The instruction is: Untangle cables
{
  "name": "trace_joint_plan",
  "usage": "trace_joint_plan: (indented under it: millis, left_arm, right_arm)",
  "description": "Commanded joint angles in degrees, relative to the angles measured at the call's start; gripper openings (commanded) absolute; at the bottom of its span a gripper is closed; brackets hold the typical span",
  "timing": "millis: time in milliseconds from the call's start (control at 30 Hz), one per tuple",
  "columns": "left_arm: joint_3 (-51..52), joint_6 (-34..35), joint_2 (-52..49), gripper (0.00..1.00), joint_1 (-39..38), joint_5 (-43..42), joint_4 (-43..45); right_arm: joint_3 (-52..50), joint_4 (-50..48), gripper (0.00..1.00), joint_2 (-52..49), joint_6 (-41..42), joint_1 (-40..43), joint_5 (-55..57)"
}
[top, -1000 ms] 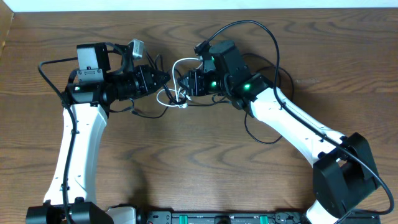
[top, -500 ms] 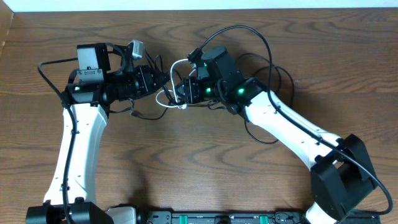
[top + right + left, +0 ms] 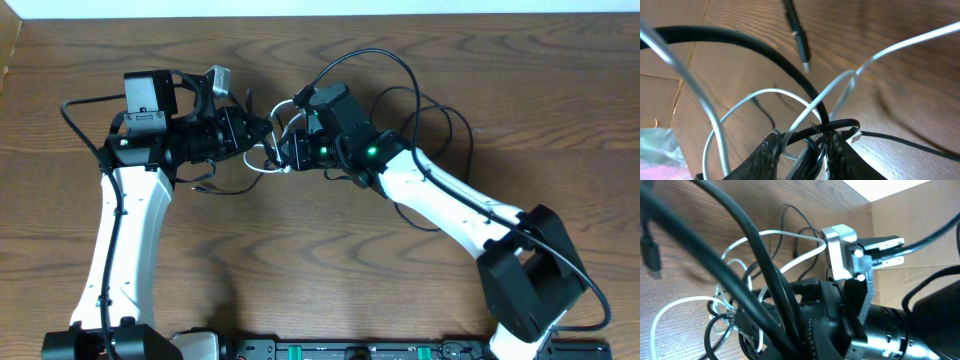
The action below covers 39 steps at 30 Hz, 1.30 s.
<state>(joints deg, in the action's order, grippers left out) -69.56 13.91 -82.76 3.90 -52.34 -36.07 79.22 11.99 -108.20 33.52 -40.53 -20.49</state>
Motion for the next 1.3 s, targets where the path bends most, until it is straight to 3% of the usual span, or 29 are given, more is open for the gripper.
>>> trace_joint_plan:
  millis: [0,100,133,200,567,900,1200,1267]
  left_arm:
    - [-0.28,0.33,-0.09,0.07,-0.13,-0.96,-0.61]
    - [-0.28,0.33,-0.09,0.07,-0.13,-0.96,-0.85]
    - [-0.28,0.31,-0.09,0.07,-0.13,-0.96,-0.85]
    - [-0.28,0.31,-0.11,0.07,-0.13,-0.94,-0.85]
    - [-0.28,0.28,-0.11,0.07,-0.13,1.64,-1.20]
    - [-0.28,-1.95,-0.42,0.08,-0.13,2.10,-1.18]
    - [-0.28,-2.32,-0.42,0.08,-0.13,2.10,-1.16]
    - [-0.28,-2.29,-0.42,0.07,-0.13,2.08,-1.16]
  right_arm:
    - [0.26,-1.07,0.26,-0.72,0.28,-0.39,0.87]
    - [0.26,-2.25,0.17,-0.72,0.24,-0.37,0.87]
    - [0.26,-2.49,0.09,-0.70,-0.13,-0.33,0.87]
    - [0.26,-2.60,0.01,-0.70,-1.07,-0.20,0.87]
    - [0.26,-0.39,0.01,1.81,-3.85,7.17,-5.38]
    - [0.28,4.61,0.01,7.10,-10.01,12.50,-5.11]
    - [0.26,6.56,0.01,10.75,-10.05,16.17,-5.68]
    - [0.26,7.43,0.10,10.56,-10.03,15.85,-7.04]
